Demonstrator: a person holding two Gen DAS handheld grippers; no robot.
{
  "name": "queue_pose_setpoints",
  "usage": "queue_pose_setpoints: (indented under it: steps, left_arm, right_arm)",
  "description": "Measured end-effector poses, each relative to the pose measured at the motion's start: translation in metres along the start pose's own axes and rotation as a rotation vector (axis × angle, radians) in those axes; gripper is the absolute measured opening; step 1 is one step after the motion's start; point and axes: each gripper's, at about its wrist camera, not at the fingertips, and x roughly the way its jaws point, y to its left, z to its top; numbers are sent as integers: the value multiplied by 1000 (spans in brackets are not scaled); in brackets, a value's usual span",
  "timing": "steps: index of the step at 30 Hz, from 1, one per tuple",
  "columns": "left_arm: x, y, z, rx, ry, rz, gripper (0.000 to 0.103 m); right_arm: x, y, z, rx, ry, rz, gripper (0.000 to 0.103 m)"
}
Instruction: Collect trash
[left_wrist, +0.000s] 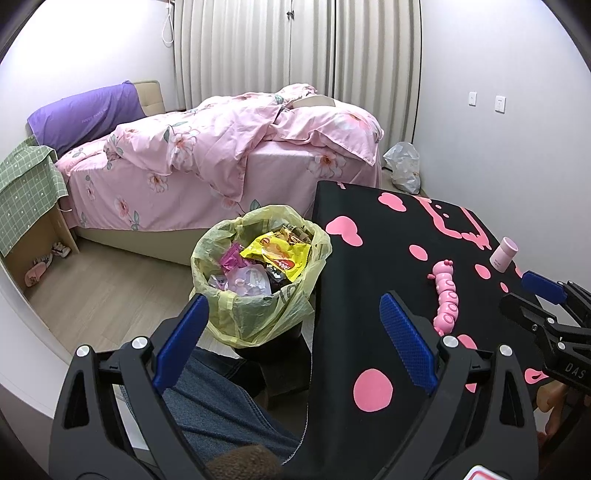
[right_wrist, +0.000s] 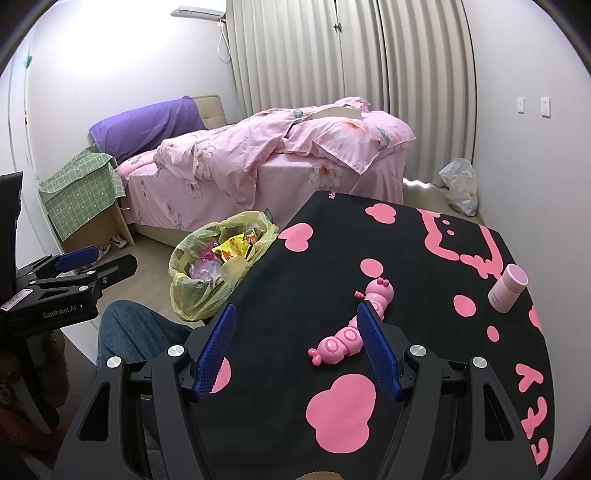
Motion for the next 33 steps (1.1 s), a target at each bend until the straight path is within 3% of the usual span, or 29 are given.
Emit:
queue_pose_setpoints:
  steps: [33]
  left_arm:
    - [-2,3,2,21,-16,23,89]
  right_arm:
    - [0,5,0,-5,0,-1,64]
